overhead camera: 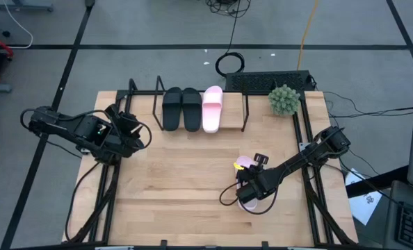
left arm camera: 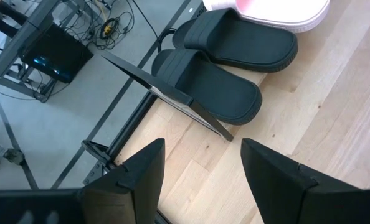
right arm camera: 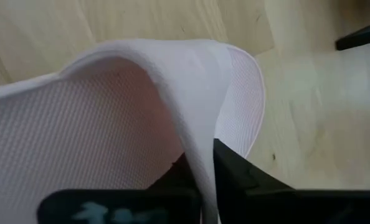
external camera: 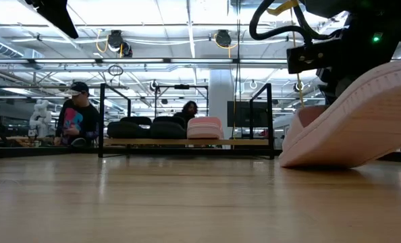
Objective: Pick and place slides into the shelf
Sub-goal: Put the pink slipper on the shelf
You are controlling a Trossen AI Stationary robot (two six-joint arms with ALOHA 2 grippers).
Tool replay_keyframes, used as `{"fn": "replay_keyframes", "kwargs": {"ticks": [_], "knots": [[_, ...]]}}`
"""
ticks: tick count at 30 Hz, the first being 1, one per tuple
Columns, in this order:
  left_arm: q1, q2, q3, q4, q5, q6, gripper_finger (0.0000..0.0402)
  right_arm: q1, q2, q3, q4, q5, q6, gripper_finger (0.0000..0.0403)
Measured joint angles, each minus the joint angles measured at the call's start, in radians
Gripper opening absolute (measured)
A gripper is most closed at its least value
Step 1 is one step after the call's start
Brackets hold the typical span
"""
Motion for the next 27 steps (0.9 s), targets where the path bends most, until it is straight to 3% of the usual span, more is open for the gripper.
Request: {"fn": "replay_keyframes", "kwargs": {"ticks": [4,9,12,17,22,27], "knots": [[0.000,0.000,0.000,0.000,0.000,0.000,0.0214,-0.011,0.000,0.034,-0.037,0.043,-0.004,0.0008],[0.000,0.000,0.000,0.000,0.000,0.003,0.0214,-0.053,0.000,0.174,-0.202,0.168,-0.074,0.0004],[0.000,0.000,0.000,0.000,-0.001,0.004,0.0214,-0.105,0.000,0.263,-0.295,0.253,-0.157,0.0003],[0.000,0.000,0.000,0.000,-0.002,0.009,0.0214,-0.223,-0.017,0.376,-0.308,0.377,-0.378,0.0002],[0.000,-0.001,0.000,-0.006,-0.006,0.014,0.0214,-0.398,-0.050,0.420,-0.212,0.418,-0.626,0.0001],[0.001,-0.002,0.000,-0.011,-0.008,0.014,0.0214,-0.559,-0.099,0.422,0.077,0.368,-0.952,0.0001]]}}
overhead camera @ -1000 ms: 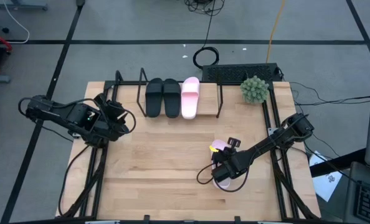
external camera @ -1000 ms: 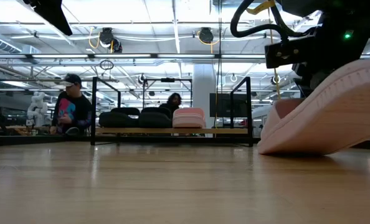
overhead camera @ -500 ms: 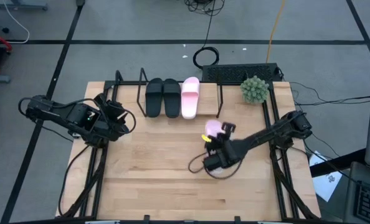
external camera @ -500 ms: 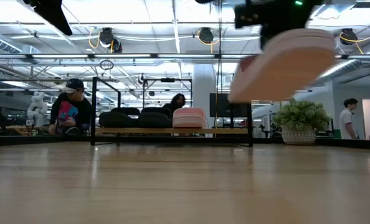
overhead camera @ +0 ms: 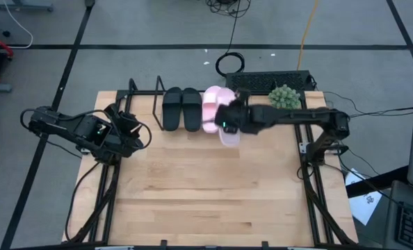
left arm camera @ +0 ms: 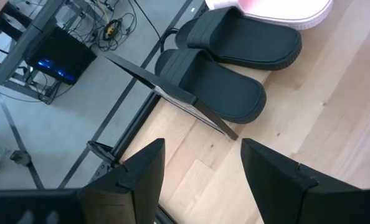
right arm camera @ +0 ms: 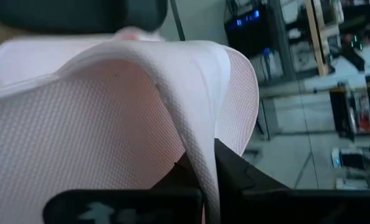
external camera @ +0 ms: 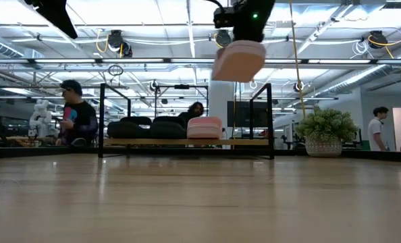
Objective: Pick and place slides into the shelf
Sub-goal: Put the pink slipper on the shelf
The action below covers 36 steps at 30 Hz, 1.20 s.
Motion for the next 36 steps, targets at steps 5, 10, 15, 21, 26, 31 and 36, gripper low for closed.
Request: {"fn": "replay_keyframes", "kwargs": {"ticks": [5,10,15,21,26,31,36], "knots": [[0.000,0.000,0.000,-0.002,-0.028,0.015,0.0214,-0.132,-0.005,0.000,0.168,-0.089,-0.207,0.0001],[0.000,0.000,0.000,-0.002,-0.080,0.015,0.0214,-0.238,-0.005,-0.022,0.183,-0.142,-0.252,0.0001],[0.007,0.000,0.000,0.000,-0.111,0.008,0.0214,-0.294,-0.001,-0.066,0.267,-0.227,-0.313,0.0000],[0.040,0.000,0.000,0.000,-0.111,0.000,0.0214,-0.332,0.003,-0.137,0.378,-0.248,-0.367,0.0000],[0.070,0.000,0.000,0.001,-0.111,0.011,0.0214,-0.352,0.003,-0.174,0.404,-0.278,-0.368,0.0000],[0.095,0.000,0.000,0.003,-0.111,0.015,0.0214,-0.363,0.003,-0.206,0.449,-0.301,-0.375,0.0000],[0.107,0.000,0.000,0.004,-0.111,0.016,0.0214,-0.378,0.011,-0.227,0.481,-0.299,-0.383,0.0000]]}}
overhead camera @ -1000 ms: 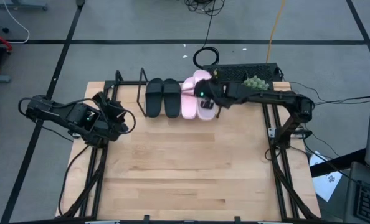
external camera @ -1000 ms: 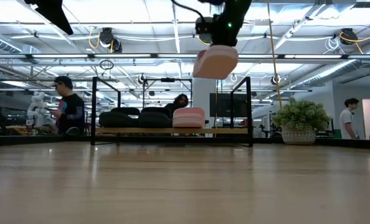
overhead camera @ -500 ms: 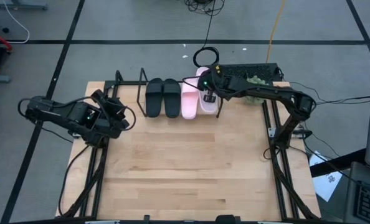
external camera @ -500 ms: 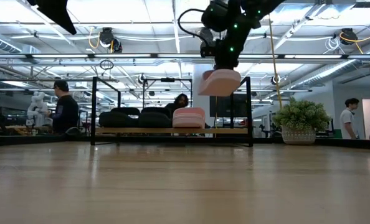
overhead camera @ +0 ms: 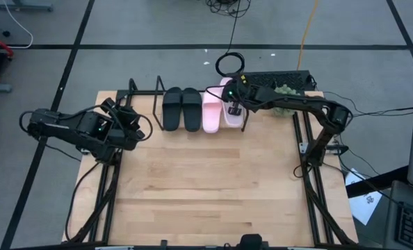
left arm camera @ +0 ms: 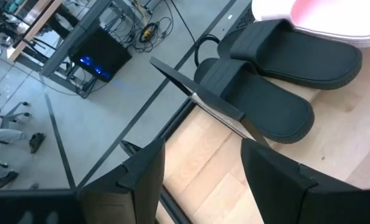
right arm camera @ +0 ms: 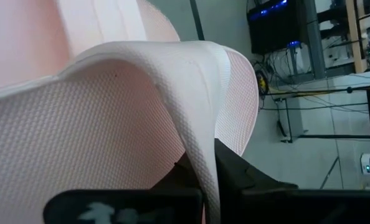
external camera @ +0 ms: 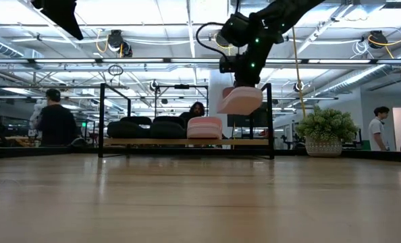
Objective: Pick and place slides into the shelf
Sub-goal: Put the pink slipper on the shelf
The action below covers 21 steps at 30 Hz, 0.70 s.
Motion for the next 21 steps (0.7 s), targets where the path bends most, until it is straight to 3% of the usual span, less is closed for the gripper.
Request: {"fn": "replay_keyframes", "kwargs": {"ticks": [13,21], "knots": [[0.000,0.000,0.000,0.000,0.005,0.002,0.0214,-0.018,0.086,-0.002,0.033,0.015,-0.033,0.0000],[0.000,0.000,0.000,0.000,0.006,0.002,0.0214,-0.019,0.091,-0.001,0.083,0.103,-0.080,0.0000]]}}
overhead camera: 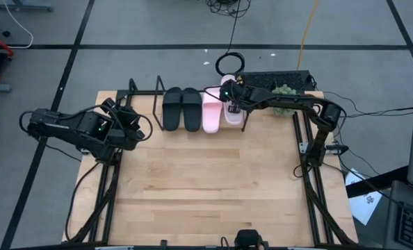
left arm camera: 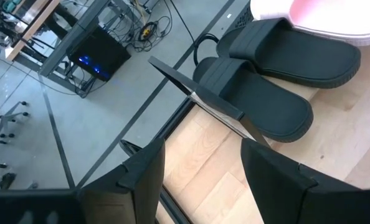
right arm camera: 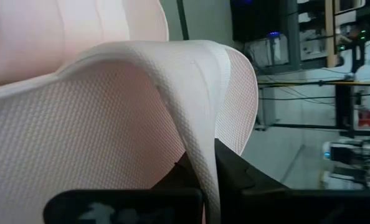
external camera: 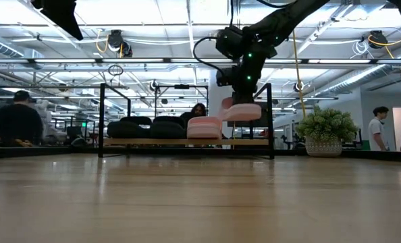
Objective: Pick and place slides into the shelf
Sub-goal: Put the pink slipper on the shelf
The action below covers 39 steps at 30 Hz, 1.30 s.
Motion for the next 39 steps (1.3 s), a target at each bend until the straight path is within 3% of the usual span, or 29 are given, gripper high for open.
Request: {"fn": "replay_keyframes", "kwargs": {"ticks": [39], "knots": [[0.000,0.000,0.000,0.000,0.000,0.043,0.0214,0.029,0.055,0.001,-0.103,-0.044,0.140,0.0000]]}}
